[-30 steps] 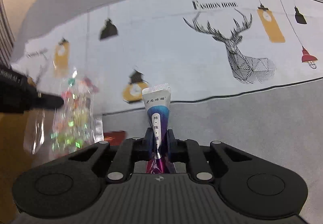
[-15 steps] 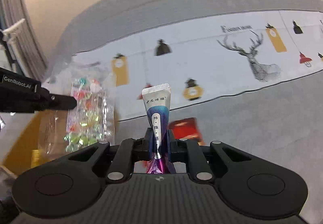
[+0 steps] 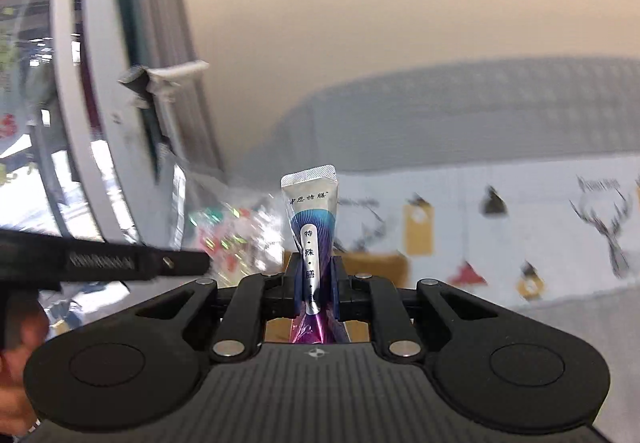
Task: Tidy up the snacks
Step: 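Carry the candy bag and tube stick over the box and release both inside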
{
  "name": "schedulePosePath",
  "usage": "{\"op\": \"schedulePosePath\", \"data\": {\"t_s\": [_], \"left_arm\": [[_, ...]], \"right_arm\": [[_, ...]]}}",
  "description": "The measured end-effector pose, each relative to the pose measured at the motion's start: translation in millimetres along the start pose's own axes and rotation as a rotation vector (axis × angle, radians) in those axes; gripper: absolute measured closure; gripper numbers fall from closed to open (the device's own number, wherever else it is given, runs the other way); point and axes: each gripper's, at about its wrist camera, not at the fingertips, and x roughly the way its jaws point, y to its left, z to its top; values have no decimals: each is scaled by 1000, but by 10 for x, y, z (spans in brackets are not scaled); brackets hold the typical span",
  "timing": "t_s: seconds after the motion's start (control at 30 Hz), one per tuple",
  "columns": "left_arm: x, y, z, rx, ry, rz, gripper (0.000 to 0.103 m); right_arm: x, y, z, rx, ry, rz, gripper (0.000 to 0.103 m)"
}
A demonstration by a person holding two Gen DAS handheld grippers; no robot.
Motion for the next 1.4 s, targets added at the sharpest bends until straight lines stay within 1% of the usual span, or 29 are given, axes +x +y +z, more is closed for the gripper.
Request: {"op": "schedulePosePath", "data": {"t_s": [0.1, 0.17, 0.3, 0.4, 0.5, 0.7, 0.77, 0.83, 0.9, 1.0, 1.07, 1.1, 1.13, 1.17, 1.2, 1.23, 1.27, 1.3, 1.33, 1.37, 1.4], "left_arm": [[-140, 139, 53, -20, -33, -2, 97], [-157, 216, 72, -20, -37, 7, 97], [-14, 353, 24, -17, -21, 53, 97], [215, 477, -85, -22, 23, 84, 97], [464, 588, -225, -29, 87, 64, 97], [974, 741, -524, -21, 180, 76, 97], [1165, 806, -615, -30, 209, 94, 97], [1300, 854, -683, -24, 217, 106, 96], [1406, 868, -735, -9, 214, 138, 96], [1557, 931, -801, -30, 243, 138, 95], [1613, 947, -840, -28, 253, 152, 95], [1629, 957, -854, -27, 256, 159, 95], [1634, 966, -859, -33, 259, 162, 91], [1622, 973, -860, -44, 258, 167, 82], [1606, 982, -850, -56, 262, 171, 73], [1575, 973, -829, -66, 266, 175, 49], [1532, 949, -804, -66, 259, 194, 35], [1473, 909, -775, -58, 239, 206, 30], [1411, 861, -745, -49, 218, 208, 21], [1340, 793, -708, -41, 193, 207, 16], [1280, 714, -679, -34, 172, 203, 15]], "right_arm": [[-27, 247, 139, -29, -27, 36, 88], [-19, 373, 185, -46, -31, 51, 88], [133, 506, 132, -74, 4, 61, 88], [356, 507, -8, -70, 60, 59, 88], [593, 491, -191, -67, 117, 45, 88], [1077, 362, -570, -65, 243, 6, 88], [1230, 299, -682, -58, 281, -1, 88], [1385, 259, -799, -61, 323, -20, 88], [1506, 206, -899, -59, 360, -28, 88], [1624, 175, -1027, -61, 400, -27, 88], [1680, 164, -1077, -60, 411, -24, 86], [1690, 166, -1083, -61, 412, -27, 80], [1699, 167, -1091, -61, 409, -27, 70], [1706, 154, -1082, -51, 408, -15, 60], [1697, 137, -1062, -37, 399, 0, 39], [1661, 120, -1039, -23, 381, 18, 29], [1621, 108, -1019, -26, 368, 24, 27], [1571, 81, -995, -24, 348, 23, 26], [1508, 31, -968, -10, 327, 26, 23], [1456, -24, -944, 7, 309, 33, 20], [1379, -95, -923, 26, 285, 42, 14]]}}
